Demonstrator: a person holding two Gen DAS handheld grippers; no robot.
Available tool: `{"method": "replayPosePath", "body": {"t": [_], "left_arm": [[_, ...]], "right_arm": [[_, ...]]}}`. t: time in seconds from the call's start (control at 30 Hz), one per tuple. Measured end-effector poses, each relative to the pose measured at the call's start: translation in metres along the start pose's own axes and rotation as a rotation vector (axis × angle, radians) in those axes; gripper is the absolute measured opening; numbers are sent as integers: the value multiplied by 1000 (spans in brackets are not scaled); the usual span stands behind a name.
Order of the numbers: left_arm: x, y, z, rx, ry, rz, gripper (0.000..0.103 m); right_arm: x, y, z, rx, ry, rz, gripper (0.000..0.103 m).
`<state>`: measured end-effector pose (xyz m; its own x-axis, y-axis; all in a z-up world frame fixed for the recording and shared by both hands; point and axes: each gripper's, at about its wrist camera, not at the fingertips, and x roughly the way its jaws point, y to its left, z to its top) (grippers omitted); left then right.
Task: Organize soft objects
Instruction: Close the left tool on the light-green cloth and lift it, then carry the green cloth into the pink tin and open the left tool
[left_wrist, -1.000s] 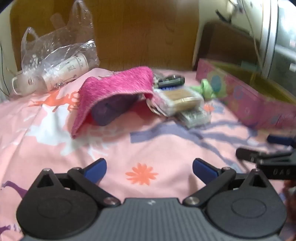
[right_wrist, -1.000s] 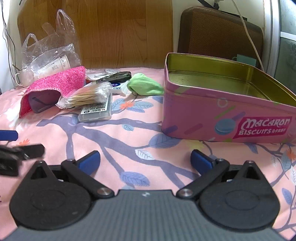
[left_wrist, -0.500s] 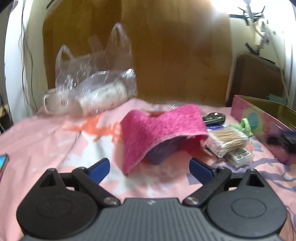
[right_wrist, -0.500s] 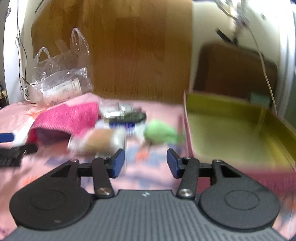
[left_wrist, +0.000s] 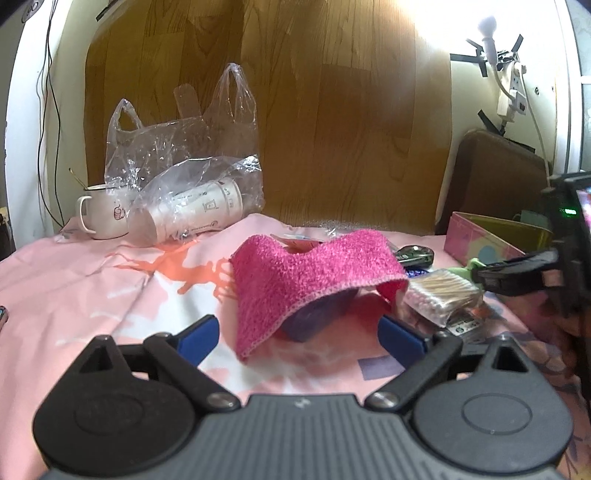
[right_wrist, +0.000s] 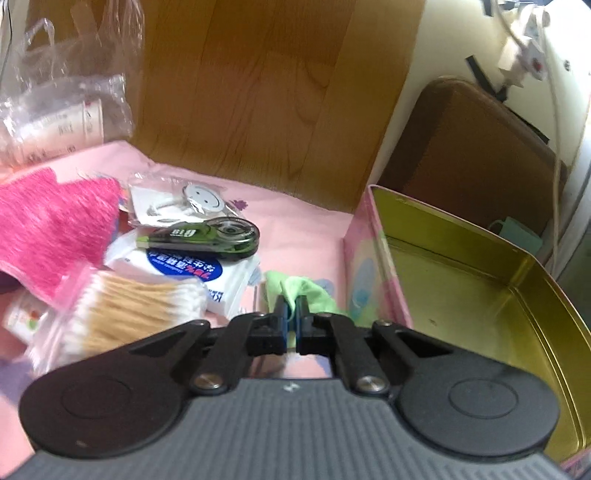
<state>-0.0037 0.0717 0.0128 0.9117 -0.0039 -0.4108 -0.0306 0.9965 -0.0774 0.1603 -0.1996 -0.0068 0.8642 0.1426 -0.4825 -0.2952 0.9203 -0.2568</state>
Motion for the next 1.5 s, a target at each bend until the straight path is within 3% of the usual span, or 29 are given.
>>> {"method": "replayPosePath", "body": {"t": [0.13,0.33,0.4,0.43,0.47,0.53,0.67,0.8,0.87,0.97,1.07,1.2,1.37,1.5], "left_arm": [[0,1,0,-5,-2,-6,96],[-3,2,0,-5,-4,-69,96],[-1,2,1,-6,28,-128,96],[0,1,2,-9,54,-172,96],[-1,1,2,-17,74,-205,94],[-1,-3,3,-70,137,-313,90],[2,-24,6,-96,249,-477,69],[19,-55,7,-85,355,-556,59],[33,-67,1,-88,420,-573,44],[41,-76,-4,-116,448,-583,35],[32,-86,3,-96,419,-591,31],[17,-108,31,-61,324,-637,30],[19,-158,67,22,230,-706,30],[48,-210,81,94,186,-690,34]], "right_arm": [[-37,-9,-14,38,-51,37,6],[-124,-11,-59,111,-118,258,7],[-145,-7,-77,121,-114,344,14],[-150,-4,-84,115,-101,384,30],[-153,1,-91,101,-80,412,54],[-155,7,-99,83,-71,394,73],[-150,4,-94,110,-92,354,77],[-127,6,-84,122,-51,362,76],[-119,6,-86,136,-18,384,54],[-118,2,-91,156,-14,432,15],[-127,2,-97,144,-41,448,13],[-143,-7,-102,148,-160,405,13],[-160,-34,-97,181,-363,240,13],[-146,-62,-90,206,-428,80,14]]}}
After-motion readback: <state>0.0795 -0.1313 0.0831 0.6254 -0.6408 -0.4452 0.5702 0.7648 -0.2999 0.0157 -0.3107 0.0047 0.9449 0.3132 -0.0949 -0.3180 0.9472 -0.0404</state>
